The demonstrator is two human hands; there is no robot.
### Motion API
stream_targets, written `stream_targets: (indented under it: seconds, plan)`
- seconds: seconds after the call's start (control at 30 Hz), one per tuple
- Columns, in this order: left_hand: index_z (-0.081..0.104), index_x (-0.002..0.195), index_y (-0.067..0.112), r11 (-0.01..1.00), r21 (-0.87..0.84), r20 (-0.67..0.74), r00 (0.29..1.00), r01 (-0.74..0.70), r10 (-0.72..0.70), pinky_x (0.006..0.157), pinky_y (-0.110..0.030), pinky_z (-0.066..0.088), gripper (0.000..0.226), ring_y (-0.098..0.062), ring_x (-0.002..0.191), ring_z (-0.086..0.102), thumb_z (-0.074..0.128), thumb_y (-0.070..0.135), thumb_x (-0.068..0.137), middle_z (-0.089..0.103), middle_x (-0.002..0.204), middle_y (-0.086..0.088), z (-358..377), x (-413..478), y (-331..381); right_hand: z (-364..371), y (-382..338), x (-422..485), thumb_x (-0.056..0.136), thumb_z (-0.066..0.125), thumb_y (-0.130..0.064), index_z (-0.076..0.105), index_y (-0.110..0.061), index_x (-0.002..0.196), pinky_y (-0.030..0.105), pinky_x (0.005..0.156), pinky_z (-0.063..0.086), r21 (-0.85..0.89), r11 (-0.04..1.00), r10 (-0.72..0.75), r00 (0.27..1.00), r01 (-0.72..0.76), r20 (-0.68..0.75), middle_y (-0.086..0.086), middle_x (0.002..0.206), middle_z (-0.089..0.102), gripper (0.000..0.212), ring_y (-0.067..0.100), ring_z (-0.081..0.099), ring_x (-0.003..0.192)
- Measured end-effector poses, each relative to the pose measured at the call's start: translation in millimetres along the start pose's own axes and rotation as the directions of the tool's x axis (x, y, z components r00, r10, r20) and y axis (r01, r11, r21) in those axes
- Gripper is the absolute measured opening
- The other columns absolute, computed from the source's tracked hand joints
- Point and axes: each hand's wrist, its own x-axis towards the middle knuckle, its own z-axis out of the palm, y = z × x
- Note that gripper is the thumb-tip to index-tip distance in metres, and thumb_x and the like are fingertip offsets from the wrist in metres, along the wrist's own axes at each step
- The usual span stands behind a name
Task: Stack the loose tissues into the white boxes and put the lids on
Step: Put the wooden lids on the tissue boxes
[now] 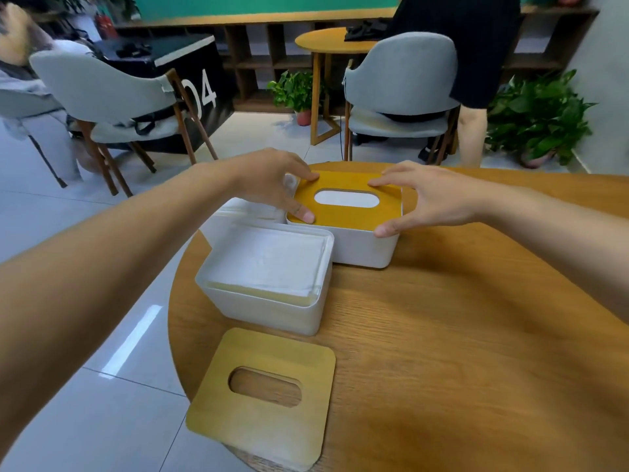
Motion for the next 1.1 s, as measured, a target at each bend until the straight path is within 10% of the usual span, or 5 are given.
stream_targets:
  seconds: [0.47, 0.9, 1.1]
  plan:
    - [0.037, 0.162, 0.032, 0.994, 0.109, -0.012, 1.000, -0.012, 0.013, 0.126, -0.049, 0.026, 0.094, -0.027, 0.156, 0.029, 0.068, 0.070, 0.082, 0.023, 0.173, 0.008, 0.8, -10.4, 14.5, 10.4, -12.4, -15.9, 0.072, 0.056, -0.086, 0.024, -0.041, 0.164, 0.045, 0.127, 0.019, -0.024, 0.999, 0.032, 0.999, -0.032, -0.019, -0.011, 0.175, 0.006, 0.107, 0.021, 0.015, 0.160]
    - [0.065, 0.136, 0.036, 0.986, -0.021, -0.226, 0.961, -0.166, 0.157, 0.104, -0.034, 0.047, 0.080, -0.010, 0.123, 0.056, 0.072, 0.084, 0.071, 0.061, 0.136, 0.011, 26.5, -145.5, 24.2, 46.3, -81.1, -81.4, 0.089, 0.069, -0.064, 0.054, -0.026, 0.149, 0.039, 0.117, 0.034, -0.027, 0.990, -0.142, 0.957, 0.140, -0.254, -0.003, 0.153, 0.051, 0.073, 0.021, 0.042, 0.144]
    - [0.069, 0.105, 0.029, 0.970, -0.030, -0.249, 0.942, -0.241, 0.226, 0.076, -0.011, 0.043, 0.060, -0.004, 0.092, 0.059, 0.083, 0.073, 0.066, 0.064, 0.102, 0.012, 70.8, -210.9, 29.7, 84.6, -121.0, -114.5, 0.087, 0.083, -0.037, 0.070, -0.014, 0.096, 0.028, 0.077, 0.050, 0.045, 0.944, -0.276, 0.859, 0.326, -0.431, -0.002, 0.090, 0.068, 0.028, 0.009, 0.060, 0.080]
